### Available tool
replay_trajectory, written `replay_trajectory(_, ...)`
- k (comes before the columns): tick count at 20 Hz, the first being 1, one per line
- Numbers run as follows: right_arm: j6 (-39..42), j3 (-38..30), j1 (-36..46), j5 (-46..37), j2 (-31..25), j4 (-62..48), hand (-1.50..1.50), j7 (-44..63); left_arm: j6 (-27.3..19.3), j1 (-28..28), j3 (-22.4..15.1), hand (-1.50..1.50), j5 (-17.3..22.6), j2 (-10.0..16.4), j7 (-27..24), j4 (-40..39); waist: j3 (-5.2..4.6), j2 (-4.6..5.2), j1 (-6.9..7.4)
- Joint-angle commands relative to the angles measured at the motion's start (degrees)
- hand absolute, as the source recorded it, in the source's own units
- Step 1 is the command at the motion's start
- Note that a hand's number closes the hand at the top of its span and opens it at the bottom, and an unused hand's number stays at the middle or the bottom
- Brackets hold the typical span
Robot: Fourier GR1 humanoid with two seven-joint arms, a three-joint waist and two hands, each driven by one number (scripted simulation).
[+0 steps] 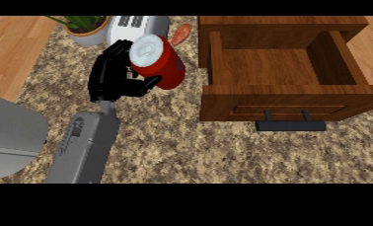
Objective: Pick up the can, place it into the drawer and close the drawer
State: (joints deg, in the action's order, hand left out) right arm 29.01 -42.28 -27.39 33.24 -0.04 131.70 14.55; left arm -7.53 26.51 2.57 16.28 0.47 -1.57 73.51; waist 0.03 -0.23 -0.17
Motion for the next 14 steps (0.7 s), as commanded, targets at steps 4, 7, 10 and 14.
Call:
replay_trajectory(4,-1.17,-1.3,0.5,1.39,-0.34,1.11,-1.5,2.02,-10.1,3.45,-6.14,1.5,-3.3,-0.44,9.97,10.16,-0.02,0.06,-0.14)
replay_trajectory(7,-1.01,0.57,0.49,-0.57,0.03,0.15,-1.5,0.29,-11.9,7.35,-6.25,1.5,-4.85,-0.44,14.54,12.41,0.0,0.05,-0.13)
replay_trajectory(10,-0.04,-0.46,2.12,-0.12,-0.64,-2.77,-1.5,0.31,-18.15,10.05,-11.64,1.5,-3.4,-0.45,14.3,10.52,-0.01,0.12,-0.33)
replay_trajectory(14,-4.34,0.31,5.33,1.63,-3.47,-0.36,-1.5,4.83,-12.99,20.67,-3.29,1.5,-3.79,1.01,14.33,0.28,-0.04,0.31,-0.45)
